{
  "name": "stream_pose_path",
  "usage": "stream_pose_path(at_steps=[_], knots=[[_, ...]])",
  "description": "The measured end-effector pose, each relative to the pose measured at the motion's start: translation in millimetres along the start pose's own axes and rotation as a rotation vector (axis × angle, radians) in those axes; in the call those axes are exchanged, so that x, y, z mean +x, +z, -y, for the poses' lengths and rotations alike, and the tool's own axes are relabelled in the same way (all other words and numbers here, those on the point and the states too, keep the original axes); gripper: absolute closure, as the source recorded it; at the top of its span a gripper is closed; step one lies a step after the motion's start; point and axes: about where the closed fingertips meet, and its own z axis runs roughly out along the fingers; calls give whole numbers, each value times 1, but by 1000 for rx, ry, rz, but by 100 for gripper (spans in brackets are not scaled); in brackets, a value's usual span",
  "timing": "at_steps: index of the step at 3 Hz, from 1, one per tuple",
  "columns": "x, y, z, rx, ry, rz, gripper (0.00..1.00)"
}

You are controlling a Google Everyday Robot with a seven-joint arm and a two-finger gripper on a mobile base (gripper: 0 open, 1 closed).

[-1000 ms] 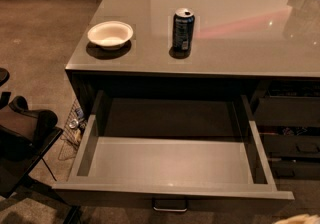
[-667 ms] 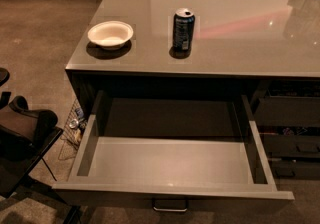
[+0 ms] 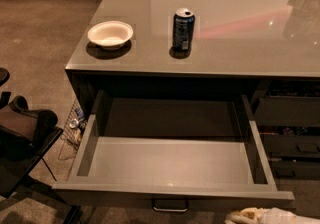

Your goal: Close top drawer

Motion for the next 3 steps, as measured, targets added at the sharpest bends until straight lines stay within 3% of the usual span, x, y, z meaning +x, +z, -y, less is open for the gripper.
stream_pose_path(at_steps=[2, 3], knots=[[-12, 20, 34, 26, -42, 47, 100], [-26, 35, 67, 40, -61, 66, 100]])
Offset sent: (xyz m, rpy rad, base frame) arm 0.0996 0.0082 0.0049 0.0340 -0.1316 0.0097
